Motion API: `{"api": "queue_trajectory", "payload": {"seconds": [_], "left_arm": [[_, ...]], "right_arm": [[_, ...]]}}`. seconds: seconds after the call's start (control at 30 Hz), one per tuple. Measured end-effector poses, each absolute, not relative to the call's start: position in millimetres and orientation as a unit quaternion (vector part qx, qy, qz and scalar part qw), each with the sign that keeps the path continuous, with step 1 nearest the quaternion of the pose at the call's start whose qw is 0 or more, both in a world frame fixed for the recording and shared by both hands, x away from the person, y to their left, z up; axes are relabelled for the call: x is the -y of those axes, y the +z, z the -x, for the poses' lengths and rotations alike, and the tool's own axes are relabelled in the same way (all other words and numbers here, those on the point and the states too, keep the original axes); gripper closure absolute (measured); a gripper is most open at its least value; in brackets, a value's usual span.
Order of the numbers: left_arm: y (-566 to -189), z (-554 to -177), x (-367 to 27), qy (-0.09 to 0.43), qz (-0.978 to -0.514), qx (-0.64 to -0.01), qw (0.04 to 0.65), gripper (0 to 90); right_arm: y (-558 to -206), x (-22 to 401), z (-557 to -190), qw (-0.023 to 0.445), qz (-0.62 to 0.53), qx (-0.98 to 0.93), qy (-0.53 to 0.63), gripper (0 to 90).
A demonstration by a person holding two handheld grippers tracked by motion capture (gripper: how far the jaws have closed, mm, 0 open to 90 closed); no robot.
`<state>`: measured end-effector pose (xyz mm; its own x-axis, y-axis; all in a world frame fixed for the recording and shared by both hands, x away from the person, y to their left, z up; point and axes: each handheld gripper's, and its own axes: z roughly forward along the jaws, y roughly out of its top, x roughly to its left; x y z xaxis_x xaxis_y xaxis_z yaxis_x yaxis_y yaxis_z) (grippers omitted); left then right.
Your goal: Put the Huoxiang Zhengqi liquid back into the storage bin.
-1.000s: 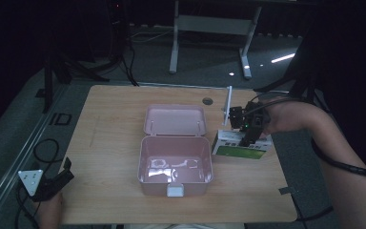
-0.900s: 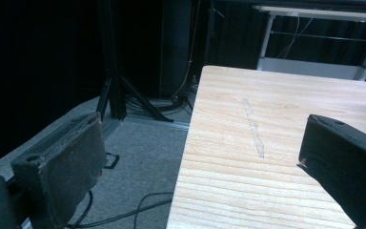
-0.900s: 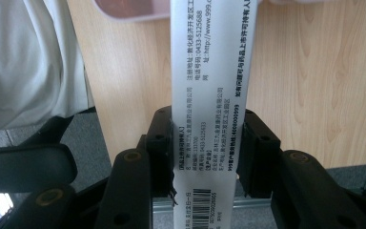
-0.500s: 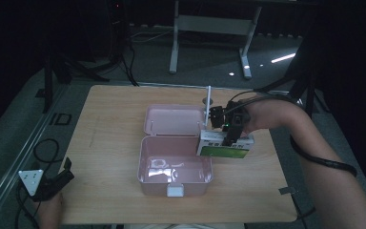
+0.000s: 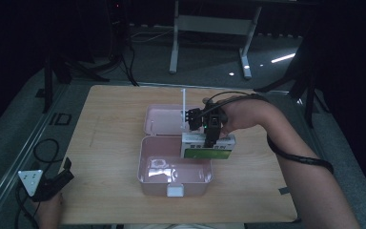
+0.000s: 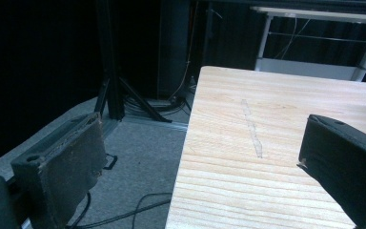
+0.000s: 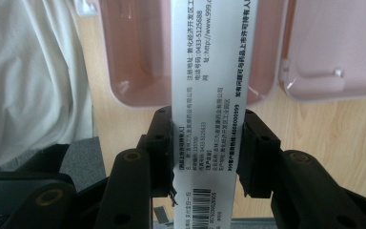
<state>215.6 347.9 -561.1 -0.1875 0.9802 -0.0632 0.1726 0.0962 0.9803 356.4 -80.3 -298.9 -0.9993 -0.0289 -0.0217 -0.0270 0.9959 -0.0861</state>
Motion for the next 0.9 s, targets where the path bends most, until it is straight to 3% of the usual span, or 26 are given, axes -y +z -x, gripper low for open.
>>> {"api": "queue_trajectory", "payload": {"seconds": [0.57,0.9], "left_arm": [[-561,-215,-348,0.474,-0.475,-0.606,0.428,2.2],[-561,-215,-349,0.472,-0.476,-0.605,0.43,2.1]], "right_arm": [[-302,29,-342,0.014,0.043,-0.998,-0.034,62.0],[-331,12,-340,-0.002,0.05,-0.998,-0.04,62.0]]}}
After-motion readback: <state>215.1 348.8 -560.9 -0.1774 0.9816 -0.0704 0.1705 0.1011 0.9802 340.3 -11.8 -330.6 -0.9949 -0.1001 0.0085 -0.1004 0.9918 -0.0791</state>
